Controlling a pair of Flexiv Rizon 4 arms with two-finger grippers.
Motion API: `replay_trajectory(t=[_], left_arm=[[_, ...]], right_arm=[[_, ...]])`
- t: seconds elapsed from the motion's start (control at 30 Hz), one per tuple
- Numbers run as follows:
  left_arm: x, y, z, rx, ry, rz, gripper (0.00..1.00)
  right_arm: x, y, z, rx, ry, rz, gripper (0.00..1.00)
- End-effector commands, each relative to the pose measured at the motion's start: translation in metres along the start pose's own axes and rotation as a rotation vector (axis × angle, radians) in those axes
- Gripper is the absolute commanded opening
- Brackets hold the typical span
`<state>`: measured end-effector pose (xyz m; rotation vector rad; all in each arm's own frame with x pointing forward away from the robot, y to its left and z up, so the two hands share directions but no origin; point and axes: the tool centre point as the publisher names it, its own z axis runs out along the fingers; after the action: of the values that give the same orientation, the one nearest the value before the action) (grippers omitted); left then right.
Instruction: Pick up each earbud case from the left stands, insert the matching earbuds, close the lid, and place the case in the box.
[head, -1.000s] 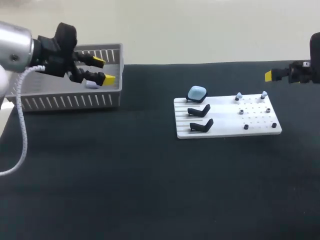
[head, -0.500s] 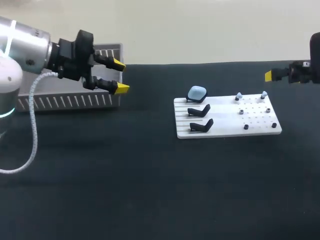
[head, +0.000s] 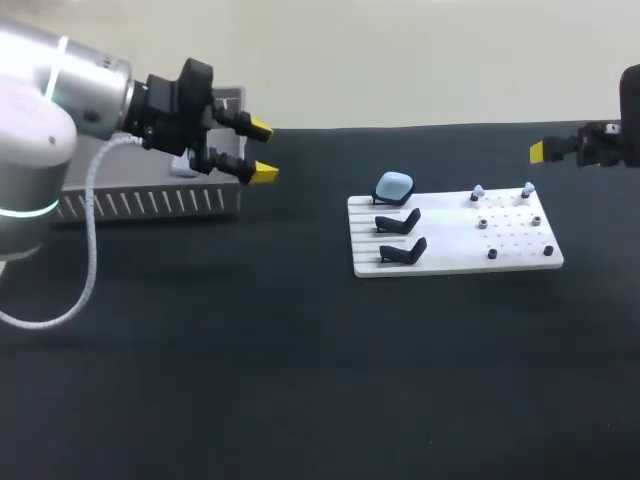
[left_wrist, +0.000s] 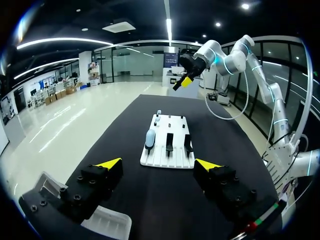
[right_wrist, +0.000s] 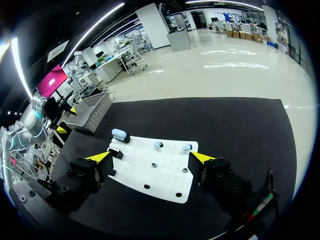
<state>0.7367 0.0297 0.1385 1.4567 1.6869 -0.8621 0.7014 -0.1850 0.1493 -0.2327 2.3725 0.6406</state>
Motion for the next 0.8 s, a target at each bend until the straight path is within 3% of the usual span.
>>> replay_trajectory(t=[0.03,0.4,0.8], left_arm=[[0.000,0.003,0.000,0.007,0.001,0.001,1.00],[0.000,0.003,0.000,0.007,0.001,0.001,1.00],[0.001,-0.003,0.036,0.017,-0.023,0.036,1.00]], right_arm=[[0.000,0.000,0.000,0.001,-0.001,0.000,1.00],[0.000,0.000,0.000,0.001,-0.001,0.000,1.00],[0.000,0.000,0.000,0.001,-0.001,0.000,1.00]])
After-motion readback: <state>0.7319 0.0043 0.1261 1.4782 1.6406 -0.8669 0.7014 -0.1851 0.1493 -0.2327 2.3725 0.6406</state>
